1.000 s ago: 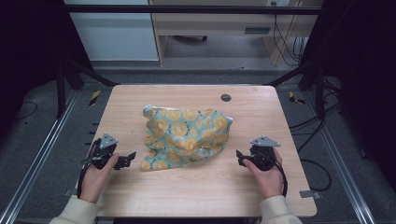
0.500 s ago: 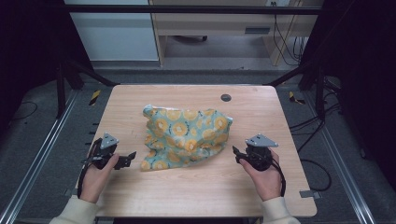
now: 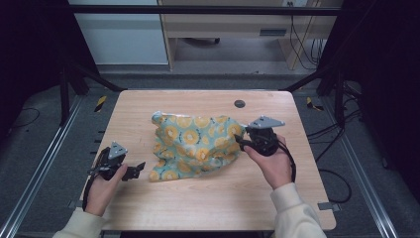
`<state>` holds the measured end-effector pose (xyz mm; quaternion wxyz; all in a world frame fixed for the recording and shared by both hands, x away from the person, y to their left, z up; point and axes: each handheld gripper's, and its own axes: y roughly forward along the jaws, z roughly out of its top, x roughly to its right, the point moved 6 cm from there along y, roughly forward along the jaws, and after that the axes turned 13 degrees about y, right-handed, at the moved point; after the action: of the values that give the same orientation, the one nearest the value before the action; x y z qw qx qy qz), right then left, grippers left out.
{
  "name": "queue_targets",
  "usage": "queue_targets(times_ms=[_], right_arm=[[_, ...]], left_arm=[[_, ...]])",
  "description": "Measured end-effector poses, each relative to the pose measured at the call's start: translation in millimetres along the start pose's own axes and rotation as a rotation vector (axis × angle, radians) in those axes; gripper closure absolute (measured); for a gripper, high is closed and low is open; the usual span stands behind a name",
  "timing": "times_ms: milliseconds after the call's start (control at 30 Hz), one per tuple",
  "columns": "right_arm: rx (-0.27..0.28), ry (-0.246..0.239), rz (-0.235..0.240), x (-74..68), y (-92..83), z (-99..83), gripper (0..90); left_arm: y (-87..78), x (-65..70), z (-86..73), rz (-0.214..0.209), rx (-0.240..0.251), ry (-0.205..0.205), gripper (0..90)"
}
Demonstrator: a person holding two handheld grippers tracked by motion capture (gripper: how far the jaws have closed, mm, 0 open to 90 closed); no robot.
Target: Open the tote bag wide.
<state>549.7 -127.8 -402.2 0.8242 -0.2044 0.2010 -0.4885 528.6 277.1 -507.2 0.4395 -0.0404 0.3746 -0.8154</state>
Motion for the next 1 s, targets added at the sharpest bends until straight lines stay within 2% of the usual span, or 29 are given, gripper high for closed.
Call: queue_targets(times_ms=[100,233,400,500,533,600,700,733,767,833,900,1000], right_arm=[[0.002,-0.005,0.005,-2.0,11.2,19.8,45.9],[-0.019,0.033,0.016,-1.3,31.5,37.3,39.5],[-0.086,0.046,0.037,0.3,54.9,41.8,26.8],[-0.111,0.056,0.037,3.6,64.2,38.0,23.2],[-0.116,0.068,0.052,3.2,66.1,36.6,26.0],[-0.129,0.068,0.075,0.9,67.7,33.4,37.4],[-0.135,0.04,0.077,-3.8,66.0,29.5,65.8],[-0.124,0.029,0.087,-5.6,64.4,29.2,74.7],[-0.115,0.031,0.113,-8.8,61.7,28.8,79.2],[-0.107,0.026,0.136,-13.9,56.4,27.9,85.5],[-0.094,0.01,0.14,-17.8,50.9,28.0,87.8],[-0.052,-0.002,0.174,-28.1,36.9,27.6,89.6]], left_arm=[[-0.2,-0.2,-0.2,0.0,-0.001,0.0,7.1],[0.0,-0.6,-0.2,0.0,0.001,0.0,7.1],[0.0,-0.6,0.0,-0.001,0.0,0.004,7.1],[-0.2,-0.7,0.4,-0.001,0.003,0.005,7.1],[-0.2,-0.7,0.4,-0.001,0.004,0.003,7.1],[0.0,-1.1,0.2,-0.001,0.004,0.001,7.1],[-0.1,-1.4,0.1,0.002,0.004,0.001,7.1],[-0.1,-1.3,0.0,0.001,0.002,0.002,7.1],[-0.1,-1.2,-0.1,0.001,0.001,0.003,7.1],[-0.1,-1.0,-0.1,0.001,0.0,0.004,7.1],[-0.1,-1.2,-0.1,0.001,0.0,0.003,7.1],[-0.5,-1.8,-0.7,0.003,-0.002,0.003,7.1]])
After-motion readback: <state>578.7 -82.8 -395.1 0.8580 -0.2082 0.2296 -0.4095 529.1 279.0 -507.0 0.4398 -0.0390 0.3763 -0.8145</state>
